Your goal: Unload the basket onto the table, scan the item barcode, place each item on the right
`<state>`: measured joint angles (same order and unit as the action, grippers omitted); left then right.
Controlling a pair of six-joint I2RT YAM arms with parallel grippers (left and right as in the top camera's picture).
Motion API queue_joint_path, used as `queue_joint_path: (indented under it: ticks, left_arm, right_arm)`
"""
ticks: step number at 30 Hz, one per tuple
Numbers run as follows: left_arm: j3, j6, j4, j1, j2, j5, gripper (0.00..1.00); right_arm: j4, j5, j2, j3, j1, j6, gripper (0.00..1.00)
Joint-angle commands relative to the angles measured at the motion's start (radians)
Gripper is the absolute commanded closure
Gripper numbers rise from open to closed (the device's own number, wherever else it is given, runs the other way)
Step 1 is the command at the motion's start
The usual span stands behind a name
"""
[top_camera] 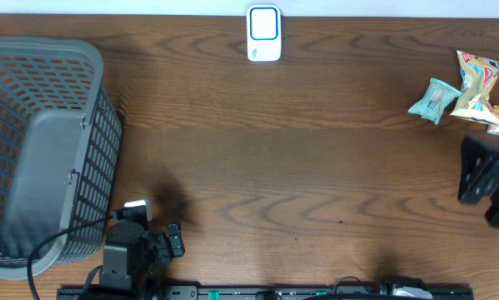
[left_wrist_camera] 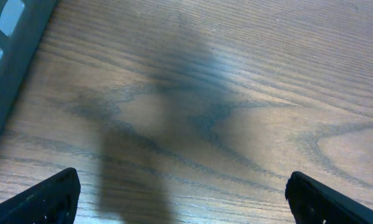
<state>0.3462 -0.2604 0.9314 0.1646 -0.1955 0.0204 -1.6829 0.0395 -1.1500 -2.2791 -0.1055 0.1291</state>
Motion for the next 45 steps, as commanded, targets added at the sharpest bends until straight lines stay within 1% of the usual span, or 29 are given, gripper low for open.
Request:
queue_joint_path:
  ticks: [1,6,7,14,16,18,21,27,29,32,37,45]
  left_arm:
    - [0.005,0.012,0.003,-0.005,0.002,-0.005,0.02]
    - [0.005,0.012,0.002,-0.005,0.002,-0.005,0.02]
    - [0.005,0.012,0.002,-0.005,0.002,-0.005,0.02]
    - [0.005,0.012,0.003,-0.005,0.002,-0.005,0.02]
    - [0.005,0.012,0.003,-0.005,0.002,-0.005,0.02]
    - [0.005,0.012,0.003,-0.005,0.002,-0.005,0.02]
    - [0.005,0.012,0.002,-0.005,0.002,-0.005,0.02]
    - [0.005,0.012,0.002,-0.005,0.002,-0.005,0.02]
    - [0.005,0.012,0.003,-0.005,0.002,-0.005,0.02]
    - [0.005,0.012,0.002,-0.005,0.002,-0.005,0.02]
    - [0.005,0.012,0.003,-0.005,0.002,-0.005,0.02]
    - [0.005,0.012,0.003,-0.005,0.002,-0.005,0.02]
  right_arm:
    - [0.023,-0.037,0.092,0.130,0.005,-0.045,0.01]
    - [0.214,-0.037,0.335,0.457,0.005,-0.067,0.01]
    - [0.307,-0.037,0.450,0.613,0.005,-0.067,0.01]
    - [0.628,-0.005,0.822,1.107,0.010,-0.063,0.01]
    - [0.749,-0.004,0.930,1.260,0.020,-0.063,0.01]
    - [0.834,-0.004,0.987,1.349,0.025,-0.063,0.01]
    - [1.035,-0.003,1.073,1.519,0.037,-0.063,0.01]
    - [1.442,-0.003,1.144,1.807,0.042,-0.028,0.01]
    - [1.542,-0.003,1.144,1.883,0.042,-0.028,0.01]
    - [1.648,-0.003,1.144,1.980,0.042,-0.028,0.01]
    - [1.742,-0.003,1.144,2.086,0.042,-0.029,0.01]
    - [1.762,-0.011,1.145,2.185,0.042,-0.029,0.01]
